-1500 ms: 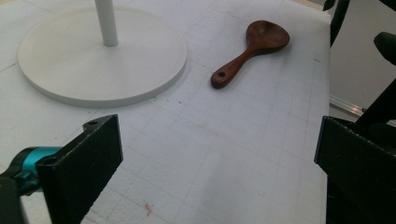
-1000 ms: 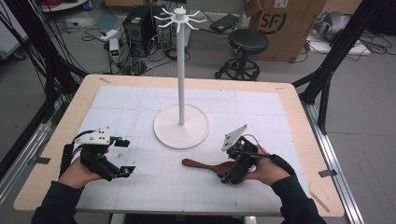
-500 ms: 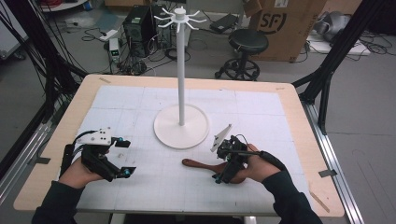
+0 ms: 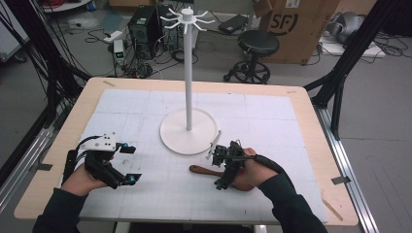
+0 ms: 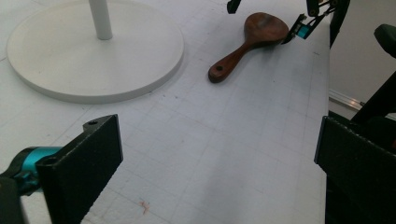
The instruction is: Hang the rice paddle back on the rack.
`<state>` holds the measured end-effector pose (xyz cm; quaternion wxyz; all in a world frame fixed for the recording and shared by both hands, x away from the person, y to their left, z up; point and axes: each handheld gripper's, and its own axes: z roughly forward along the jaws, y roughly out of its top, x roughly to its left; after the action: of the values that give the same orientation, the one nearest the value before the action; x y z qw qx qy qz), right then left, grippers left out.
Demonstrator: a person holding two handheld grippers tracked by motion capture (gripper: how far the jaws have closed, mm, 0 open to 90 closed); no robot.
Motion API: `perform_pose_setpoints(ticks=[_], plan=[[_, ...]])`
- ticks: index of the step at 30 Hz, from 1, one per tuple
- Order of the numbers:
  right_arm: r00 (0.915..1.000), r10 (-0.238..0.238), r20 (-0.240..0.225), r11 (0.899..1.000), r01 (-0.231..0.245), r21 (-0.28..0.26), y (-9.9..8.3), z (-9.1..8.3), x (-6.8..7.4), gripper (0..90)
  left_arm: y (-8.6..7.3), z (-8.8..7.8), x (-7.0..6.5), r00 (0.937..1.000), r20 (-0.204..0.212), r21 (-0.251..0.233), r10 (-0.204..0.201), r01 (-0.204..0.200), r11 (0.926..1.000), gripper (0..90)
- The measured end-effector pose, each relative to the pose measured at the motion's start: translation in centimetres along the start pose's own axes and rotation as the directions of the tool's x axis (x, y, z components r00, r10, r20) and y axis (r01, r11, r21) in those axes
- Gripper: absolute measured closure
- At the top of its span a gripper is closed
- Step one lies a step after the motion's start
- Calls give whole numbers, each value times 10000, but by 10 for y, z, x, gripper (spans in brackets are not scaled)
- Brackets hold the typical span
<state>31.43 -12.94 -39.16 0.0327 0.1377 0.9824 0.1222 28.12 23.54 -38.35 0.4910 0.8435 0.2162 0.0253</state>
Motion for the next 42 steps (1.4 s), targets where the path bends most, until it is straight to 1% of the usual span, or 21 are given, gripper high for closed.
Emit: perform_pose_setpoints(ticks=[5,7,8,10,11,12,14,16,18,19,20,22,23,25,27,28,29,30,33,37,42], plan=[[10000,-11,64,9993,9,365,7,6,1,84,0,0,0,10000,28,-12,-5,5,10000,17],[10000,51,44,9986,-53,530,9,7,1,173,0,0,0,10000,24,-38,-13,13,10000,17],[9999,108,-39,9981,-106,599,10,7,0,178,0,0,0,10000,24,-55,-15,15,10000,17],[9999,34,-156,9976,-23,687,13,9,-2,244,0,-1,0,10000,47,-54,0,0,10000,17],[9996,103,-271,9968,-81,799,14,10,-2,264,0,-1,0,10000,46,-73,-27,27,10000,17],[9995,-73,-295,9972,95,737,15,11,-3,285,0,-1,0,10000,53,-70,1,-1,10000,17],[9989,62,-461,9949,-16,1007,17,13,-3,344,0,-1,0,10000,46,-80,4,-4,10000,17],[9983,-123,-568,9931,188,1157,18,15,-5,394,0,-1,0,10000,12,-65,6,-6,10000,17],[9983,-71,-575,9913,146,1306,20,15,-4,440,0,-1,0,10000,3,-99,-16,16,9999,17],[9984,-262,-505,9899,330,1379,21,15,-5,459,0,-1,0,10000,10,-99,-4,4,10000,17],[9986,-130,-504,9901,199,1389,22,15,-5,476,0,-1,0,10000,10,-92,13,-13,10000,17],[9986,-351,-395,9877,407,1511,23,15,-6,517,0,-1,0,10000,8,-68,29,-29,10000,17],[9987,-251,-444,9886,314,1474,24,16,-5,537,0,0,0,10000,9,-73,42,-42,10000,17],[9984,-311,-469,9862,383,1610,25,17,-5,569,0,0,0,10000,35,-30,64,-64,10000,17],[9984,-159,-535,9853,248,1689,26,18,-5,594,0,0,-1,10000,36,-41,42,-42,10000,17],[9981,-253,-569,9839,349,1754,26,19,-5,603,0,0,-1,10000,39,-66,13,-13,10000,17],[9982,-161,-569,9833,261,1801,26,20,-5,607,0,0,-1,10000,34,-61,12,-12,10000,17],[9981,-282,-553,9833,377,1781,27,20,-6,619,0,0,-1,10000,38,-79,-14,14,10000,17],[9985,-86,-539,9826,185,1850,28,22,-5,653,0,0,-1,10000,33,-70,-18,18,10000,17],[9979,-154,-628,9796,276,1990,29,25,-5,709,1,1,-1,10000,68,-1,64,-64,10000,17],[9984,-345,-458,9745,438,2201,31,27,-4,764,1,2,-2,10000,66,26,33,-33,10000,17]])
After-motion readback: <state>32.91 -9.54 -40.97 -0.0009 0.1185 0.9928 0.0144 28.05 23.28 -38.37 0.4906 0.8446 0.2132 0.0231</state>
